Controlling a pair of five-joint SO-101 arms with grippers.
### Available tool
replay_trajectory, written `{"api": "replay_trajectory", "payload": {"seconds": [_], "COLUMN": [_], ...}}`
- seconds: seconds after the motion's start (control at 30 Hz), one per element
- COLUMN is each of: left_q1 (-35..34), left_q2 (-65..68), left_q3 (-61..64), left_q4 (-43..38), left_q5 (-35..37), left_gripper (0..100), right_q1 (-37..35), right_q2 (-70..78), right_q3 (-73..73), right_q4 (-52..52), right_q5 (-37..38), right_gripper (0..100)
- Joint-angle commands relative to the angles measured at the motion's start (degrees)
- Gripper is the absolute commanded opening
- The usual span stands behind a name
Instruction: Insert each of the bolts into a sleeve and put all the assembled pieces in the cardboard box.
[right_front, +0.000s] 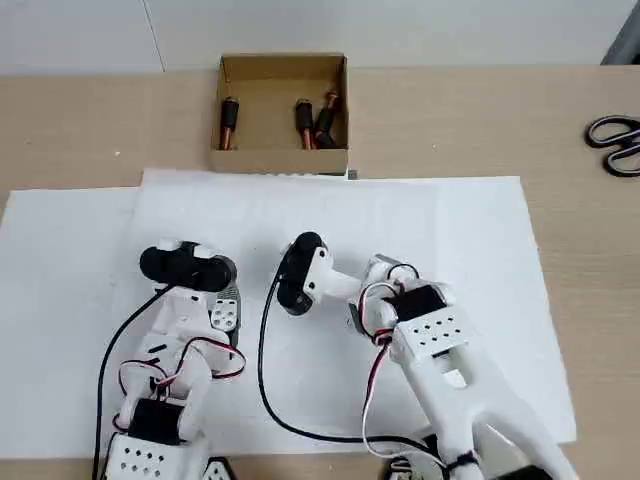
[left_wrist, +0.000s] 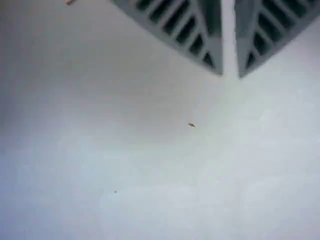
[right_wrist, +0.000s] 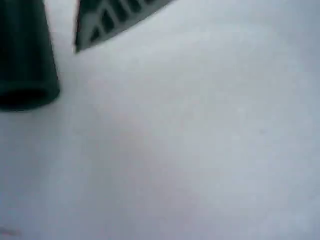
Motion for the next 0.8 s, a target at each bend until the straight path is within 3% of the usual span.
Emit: {"api": "replay_trajectory", "payload": {"seconds": [0.0, 0.37, 0.57, 0.77], "left_q1": [0.00, 0.00, 0.00, 0.00], "left_q2": [-0.53, -0.53, -0.53, -0.53], "left_q3": [-0.22, -0.22, -0.22, -0.22], "left_q4": [0.09, 0.18, 0.18, 0.18], "left_q5": [0.09, 0.09, 0.09, 0.09], "left_gripper": [1, 1, 1, 1], "right_q1": [1.63, 1.71, 1.63, 1.54], "right_q2": [3.65, 13.32, 16.92, 19.12], "right_q3": [-0.35, -0.62, -3.52, -5.54], "right_q4": [-4.70, -12.70, -13.05, -13.05], "right_q5": [0.26, 0.18, -5.10, -5.89], "right_gripper": [22.6, 22.5, 6.8, 7.5]}}
